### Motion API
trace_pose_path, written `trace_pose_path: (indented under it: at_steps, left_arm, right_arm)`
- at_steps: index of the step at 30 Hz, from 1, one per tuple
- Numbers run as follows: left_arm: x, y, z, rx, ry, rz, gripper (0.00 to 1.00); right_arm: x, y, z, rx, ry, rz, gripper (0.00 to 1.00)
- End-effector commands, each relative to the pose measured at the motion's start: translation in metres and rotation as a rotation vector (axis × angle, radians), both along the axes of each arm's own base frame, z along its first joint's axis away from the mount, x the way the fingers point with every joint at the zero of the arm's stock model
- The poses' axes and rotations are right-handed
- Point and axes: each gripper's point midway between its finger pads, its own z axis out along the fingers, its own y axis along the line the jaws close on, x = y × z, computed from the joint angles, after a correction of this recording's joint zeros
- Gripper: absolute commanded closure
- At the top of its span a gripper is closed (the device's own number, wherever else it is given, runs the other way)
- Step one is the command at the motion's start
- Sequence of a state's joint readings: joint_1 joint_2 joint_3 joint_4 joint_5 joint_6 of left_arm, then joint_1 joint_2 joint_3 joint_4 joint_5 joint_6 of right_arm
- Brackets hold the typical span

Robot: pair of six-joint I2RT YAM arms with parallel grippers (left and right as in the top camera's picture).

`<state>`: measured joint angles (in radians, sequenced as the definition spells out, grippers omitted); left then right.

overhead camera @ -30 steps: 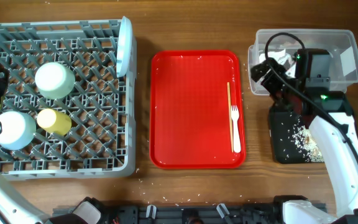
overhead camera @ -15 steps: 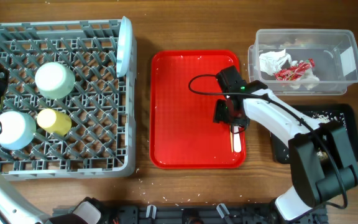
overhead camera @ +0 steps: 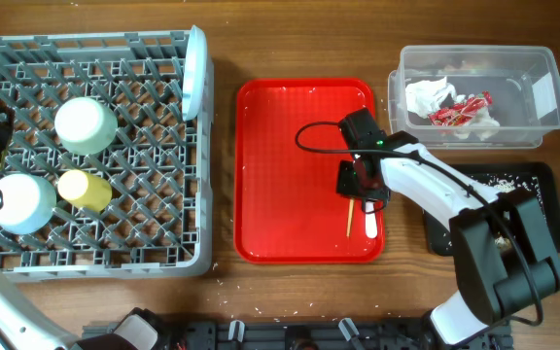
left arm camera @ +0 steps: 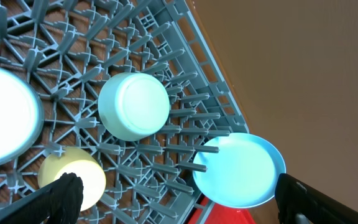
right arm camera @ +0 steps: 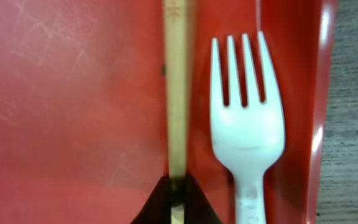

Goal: Sort waste into correct bins and load items into the dishwasher rack
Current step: 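Reach the right gripper to the wooden chopstick and grasp it, then carry the chopstick left and drop it into the rack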

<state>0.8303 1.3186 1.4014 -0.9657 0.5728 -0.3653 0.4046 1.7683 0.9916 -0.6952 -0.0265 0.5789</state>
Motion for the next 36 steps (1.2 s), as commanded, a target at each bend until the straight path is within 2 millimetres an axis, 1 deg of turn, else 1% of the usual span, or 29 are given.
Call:
trace_pose_path:
  at_steps: [1, 2, 5, 6, 7, 8, 10, 11, 13, 14, 15, 16, 18, 20, 23, 25, 27, 29, 30, 32, 33, 34, 36]
  left_arm:
    - [-0.001, 0.002, -0.001, -0.006, 0.002, 0.013, 0.00]
    - [-0.001, 0.002, -0.001, -0.007, 0.002, 0.014, 0.00]
    - [-0.001, 0.002, -0.001, -0.006, 0.002, 0.013, 0.00]
    - [-0.001, 0.002, -0.001, -0.006, 0.002, 0.013, 0.00]
    - [-0.001, 0.002, -0.001, -0.007, 0.002, 0.014, 0.00]
    - [-0.001, 0.002, -0.001, -0.006, 0.002, 0.013, 0.00]
    - [-0.001, 0.002, -0.001, -0.007, 0.002, 0.013, 0.00]
    - [-0.001, 0.002, -0.001, -0.006, 0.002, 0.013, 0.00]
    - [-0.001, 0.002, -0.001, -0.006, 0.002, 0.013, 0.00]
    - [-0.001, 0.002, -0.001, -0.007, 0.002, 0.013, 0.00]
    - [-0.001, 0.002, -0.001, -0.007, 0.002, 0.014, 0.00]
    - [-0.001, 0.002, -0.001, -0.006, 0.002, 0.013, 0.00]
    - [-0.001, 0.002, -0.001, -0.006, 0.002, 0.013, 0.00]
    - [-0.001, 0.002, -0.001, -0.006, 0.002, 0.013, 0.00]
    - [-0.001, 0.002, -0.001, -0.006, 0.002, 0.013, 0.00]
    - [-0.001, 0.002, -0.001, -0.006, 0.002, 0.013, 0.00]
    - [-0.001, 0.002, -0.001, -0.006, 0.002, 0.013, 0.00]
    - [-0.001, 0.002, -0.001, -0.006, 0.002, 0.013, 0.00]
    - [-0.001, 0.002, -0.001, -0.006, 0.002, 0.013, 0.00]
    - [-0.001, 0.002, -0.001, -0.007, 0.002, 0.014, 0.00]
    - [-0.001, 0.002, -0.001, -0.006, 0.002, 0.013, 0.00]
    - [-0.001, 0.002, -0.001, -0.007, 0.002, 0.014, 0.00]
    - [-0.001, 0.002, -0.001, -0.007, 0.002, 0.014, 0.00]
  right_arm:
    - [-0.004, 0.009, -0.001, 0.039, 0.044, -0.019, 0.96]
    - [0.001, 0.012, 0.007, 0.048, 0.041, -0.018, 0.96]
    - [0.018, 0.022, 0.046, 0.072, 0.019, -0.013, 0.96]
    - [0.027, 0.039, 0.068, 0.153, 0.006, 0.005, 0.96]
    - [0.033, 0.063, 0.087, 0.279, -0.006, 0.058, 0.96]
    - [0.037, 0.096, 0.112, 0.456, -0.023, 0.123, 0.96]
    - [0.037, 0.151, 0.149, 0.727, -0.069, 0.252, 0.96]
    - [0.032, 0.176, 0.160, 0.793, -0.085, 0.288, 0.96]
    - [0.013, 0.224, 0.175, 0.851, -0.135, 0.388, 0.96]
    - [0.004, 0.245, 0.180, 0.860, -0.167, 0.427, 0.96]
    - [-0.003, 0.260, 0.181, 0.845, -0.192, 0.417, 0.96]
    - [-0.010, 0.273, 0.173, 0.781, -0.204, 0.336, 0.96]
    - [-0.030, 0.289, 0.165, 0.722, -0.212, 0.279, 0.96]
    - [-0.042, 0.302, 0.162, 0.689, -0.243, 0.232, 0.96]
    - [-0.049, 0.327, 0.166, 0.710, -0.334, 0.258, 0.96]
    - [-0.046, 0.333, 0.161, 0.706, -0.361, 0.240, 0.96]
    - [-0.042, 0.337, 0.143, 0.690, -0.346, 0.222, 0.96]
    - [-0.042, 0.337, 0.124, 0.655, -0.326, 0.225, 0.96]
    - [-0.041, 0.337, 0.119, 0.644, -0.327, 0.227, 0.92]
    - [-0.037, 0.335, 0.119, 0.619, -0.366, 0.273, 0.75]
    - [-0.038, 0.335, 0.119, 0.614, -0.370, 0.288, 0.64]
    - [-0.038, 0.333, 0.117, 0.605, -0.366, 0.292, 0.59]
    - [-0.040, 0.334, 0.119, 0.602, -0.381, 0.346, 0.57]
